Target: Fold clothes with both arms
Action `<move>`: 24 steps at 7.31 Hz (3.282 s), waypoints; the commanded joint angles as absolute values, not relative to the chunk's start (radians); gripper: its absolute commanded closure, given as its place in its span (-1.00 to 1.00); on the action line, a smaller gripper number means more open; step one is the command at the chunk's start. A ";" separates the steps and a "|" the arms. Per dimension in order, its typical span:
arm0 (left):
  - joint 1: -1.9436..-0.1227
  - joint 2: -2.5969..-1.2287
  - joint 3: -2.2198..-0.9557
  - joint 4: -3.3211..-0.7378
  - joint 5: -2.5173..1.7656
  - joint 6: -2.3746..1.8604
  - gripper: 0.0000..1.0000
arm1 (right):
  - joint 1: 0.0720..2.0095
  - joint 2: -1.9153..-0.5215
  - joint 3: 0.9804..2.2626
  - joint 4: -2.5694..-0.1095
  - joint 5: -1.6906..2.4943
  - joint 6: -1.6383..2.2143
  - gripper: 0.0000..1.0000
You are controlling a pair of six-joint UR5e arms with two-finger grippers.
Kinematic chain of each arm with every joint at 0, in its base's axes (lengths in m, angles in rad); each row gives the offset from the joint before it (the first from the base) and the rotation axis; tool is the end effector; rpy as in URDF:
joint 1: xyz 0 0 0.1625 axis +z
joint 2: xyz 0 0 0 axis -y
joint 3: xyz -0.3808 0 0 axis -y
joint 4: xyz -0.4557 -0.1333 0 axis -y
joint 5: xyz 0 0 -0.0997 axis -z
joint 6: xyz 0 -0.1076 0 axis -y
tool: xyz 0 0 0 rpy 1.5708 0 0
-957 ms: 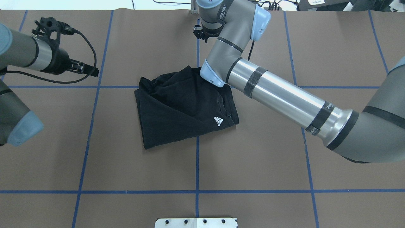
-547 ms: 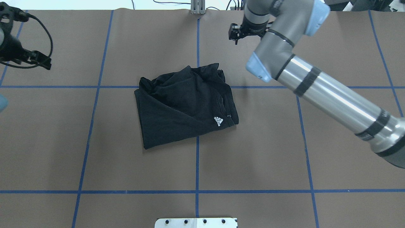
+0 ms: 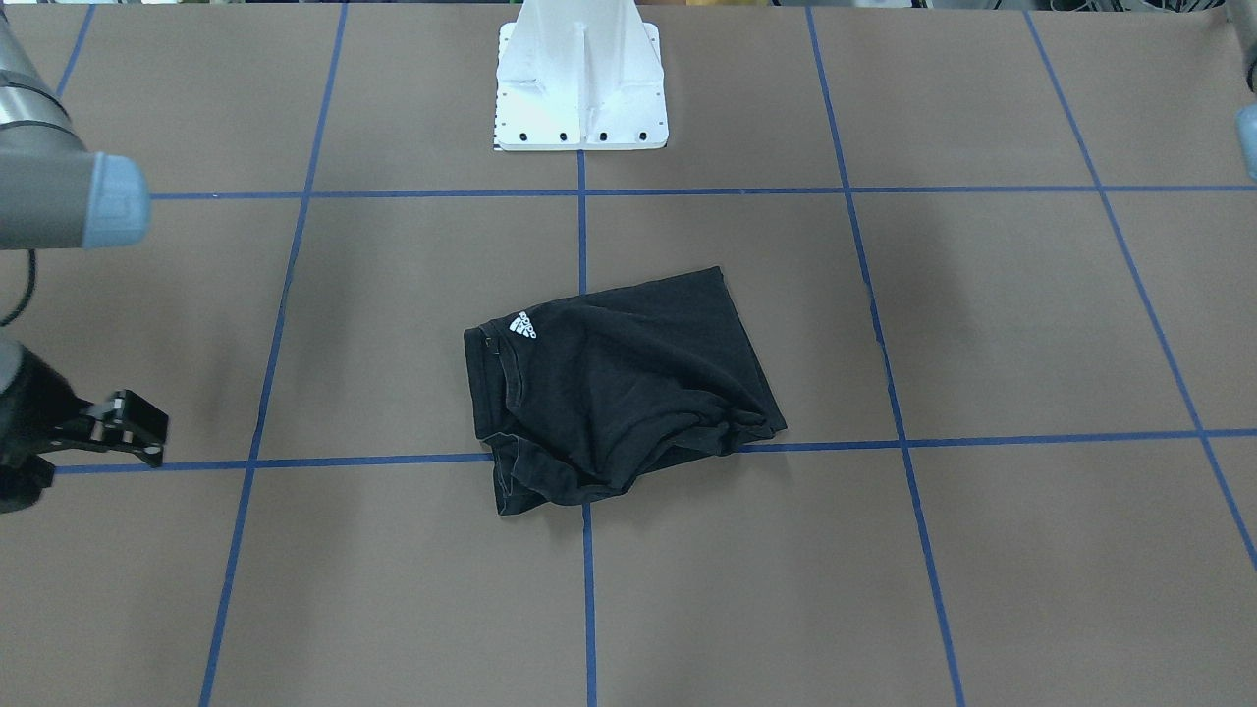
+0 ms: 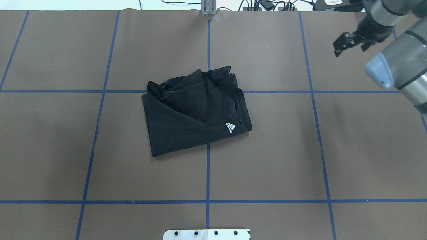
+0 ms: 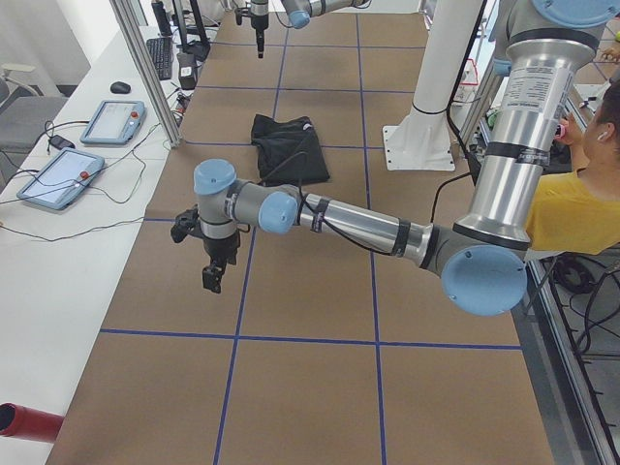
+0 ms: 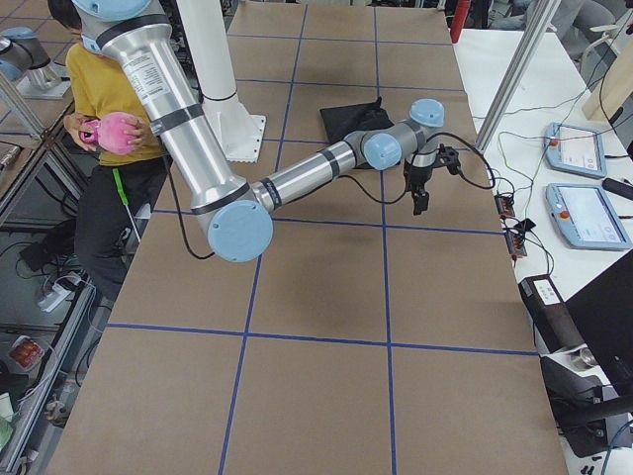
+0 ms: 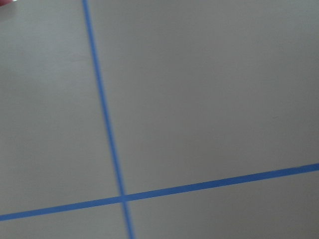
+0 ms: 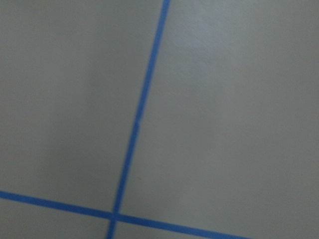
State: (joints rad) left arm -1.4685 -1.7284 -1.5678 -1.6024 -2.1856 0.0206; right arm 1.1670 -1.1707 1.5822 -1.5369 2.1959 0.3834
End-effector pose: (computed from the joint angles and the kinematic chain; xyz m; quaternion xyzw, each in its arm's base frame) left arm -0.0071 -0.6283 0.5363 0.0762 0.3046 0.0864 0.9455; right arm -0.2078 -0.6654 0.3667 0.0791 -0.3576 -0.0774 0.9273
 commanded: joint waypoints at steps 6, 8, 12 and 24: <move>-1.555 -1.494 -1.684 -1.542 -2.345 0.129 -1.00 | 1.550 -1.699 1.597 -1.529 2.316 -0.186 -1.00; -1.574 -1.493 -1.712 -1.542 -2.356 0.129 -1.00 | 1.609 -1.735 1.589 -1.528 2.312 -0.207 -1.00; -1.575 -1.490 -1.720 -1.545 -2.347 0.132 -1.00 | 1.680 -1.738 1.727 -1.575 2.306 -0.189 -1.00; -1.571 -1.425 -1.704 -1.542 -2.347 0.132 -1.00 | 1.577 -1.769 1.799 -1.628 2.333 -0.051 -1.00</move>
State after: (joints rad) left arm -1.5709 -1.4367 -1.7048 -1.5427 -2.3465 0.1334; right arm 1.5770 -1.7691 1.7978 -1.6279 2.3328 -0.0577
